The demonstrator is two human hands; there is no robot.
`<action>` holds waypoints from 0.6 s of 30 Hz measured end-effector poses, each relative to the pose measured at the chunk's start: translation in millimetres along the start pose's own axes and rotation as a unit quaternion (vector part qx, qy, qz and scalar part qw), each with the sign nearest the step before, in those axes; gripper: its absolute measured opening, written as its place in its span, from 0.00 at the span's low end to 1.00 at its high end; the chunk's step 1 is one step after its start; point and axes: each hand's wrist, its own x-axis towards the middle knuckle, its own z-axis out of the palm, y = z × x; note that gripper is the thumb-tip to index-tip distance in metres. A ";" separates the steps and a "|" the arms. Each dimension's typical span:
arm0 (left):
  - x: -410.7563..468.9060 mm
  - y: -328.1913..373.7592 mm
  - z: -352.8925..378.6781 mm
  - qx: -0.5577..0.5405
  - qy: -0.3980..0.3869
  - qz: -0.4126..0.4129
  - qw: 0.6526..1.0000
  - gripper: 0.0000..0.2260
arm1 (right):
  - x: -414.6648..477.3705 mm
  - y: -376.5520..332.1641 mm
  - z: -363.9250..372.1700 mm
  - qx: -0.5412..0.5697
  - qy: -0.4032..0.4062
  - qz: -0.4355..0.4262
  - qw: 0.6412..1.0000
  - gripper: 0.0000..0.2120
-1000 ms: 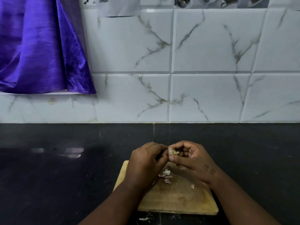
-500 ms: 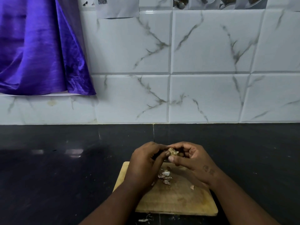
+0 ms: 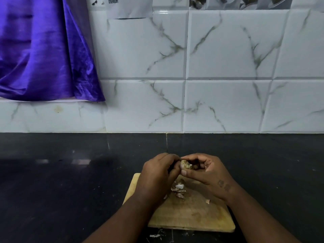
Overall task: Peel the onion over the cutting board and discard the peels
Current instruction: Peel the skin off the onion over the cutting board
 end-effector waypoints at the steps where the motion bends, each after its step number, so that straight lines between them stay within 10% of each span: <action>1: -0.1 0.0 0.1 -0.005 0.005 -0.008 1.000 0.04 | -0.4 -0.2 0.6 0.004 -0.001 0.000 1.000 0.17; 18: -1.6 -1.2 2.0 -0.185 0.015 -0.090 0.979 0.06 | 3.4 0.7 -3.1 0.028 0.006 0.004 1.000 0.19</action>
